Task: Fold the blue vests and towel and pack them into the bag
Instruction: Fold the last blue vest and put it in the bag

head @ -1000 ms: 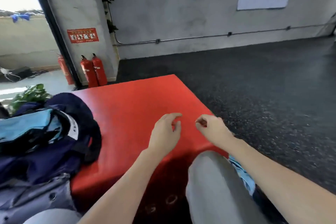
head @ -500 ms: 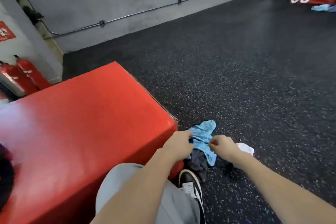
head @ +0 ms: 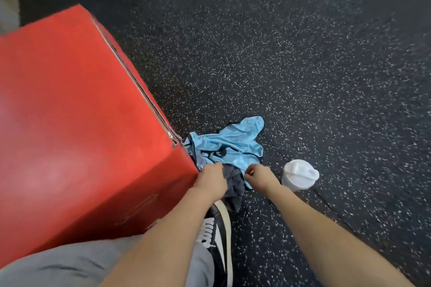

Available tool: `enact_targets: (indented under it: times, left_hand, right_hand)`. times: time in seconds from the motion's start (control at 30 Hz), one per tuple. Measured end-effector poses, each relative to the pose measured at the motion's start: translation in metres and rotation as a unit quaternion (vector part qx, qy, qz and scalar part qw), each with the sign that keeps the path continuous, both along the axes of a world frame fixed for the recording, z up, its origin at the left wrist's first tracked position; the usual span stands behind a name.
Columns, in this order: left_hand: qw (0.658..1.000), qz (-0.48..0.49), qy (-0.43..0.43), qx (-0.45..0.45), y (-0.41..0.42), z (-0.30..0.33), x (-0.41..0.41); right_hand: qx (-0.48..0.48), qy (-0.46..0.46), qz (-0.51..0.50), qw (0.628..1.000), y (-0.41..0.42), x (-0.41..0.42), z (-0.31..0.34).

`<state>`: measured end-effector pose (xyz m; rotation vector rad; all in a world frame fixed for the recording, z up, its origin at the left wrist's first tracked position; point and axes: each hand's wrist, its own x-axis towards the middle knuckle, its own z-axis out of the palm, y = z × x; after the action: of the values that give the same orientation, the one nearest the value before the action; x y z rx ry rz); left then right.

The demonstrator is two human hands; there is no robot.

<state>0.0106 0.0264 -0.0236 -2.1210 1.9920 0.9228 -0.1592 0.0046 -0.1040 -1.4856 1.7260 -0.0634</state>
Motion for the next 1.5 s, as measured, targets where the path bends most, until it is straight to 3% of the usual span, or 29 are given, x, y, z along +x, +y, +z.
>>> enact_targets:
  times: [0.43,0.67,0.87,1.17,1.5]
  left_hand:
    - [0.997,0.071,0.039,0.006,-0.03,-0.066,-0.004]
    - [0.991,0.118,0.059,-0.02,-0.031,-0.073,-0.005]
    - [0.974,0.193,0.086,-0.082,-0.039,-0.054,-0.006]
    - [0.971,0.172,0.105,-0.126,-0.03,0.017,-0.013]
    - [0.93,0.108,0.192,-0.295,-0.036,0.22,0.003]
  right_hand:
    - [-0.072,-0.032,0.033,0.996,-0.109,0.053,-0.076]
    - [-0.074,-0.017,0.15,0.986,-0.132,0.076,-0.1]
    - [-0.098,-0.044,0.109,0.988,-0.136,0.074,-0.084]
    - [-0.188,-0.088,0.114,0.972,-0.125,0.029,0.072]
    - [-0.352,-0.123,0.114,0.921,-0.066,0.005,0.33]
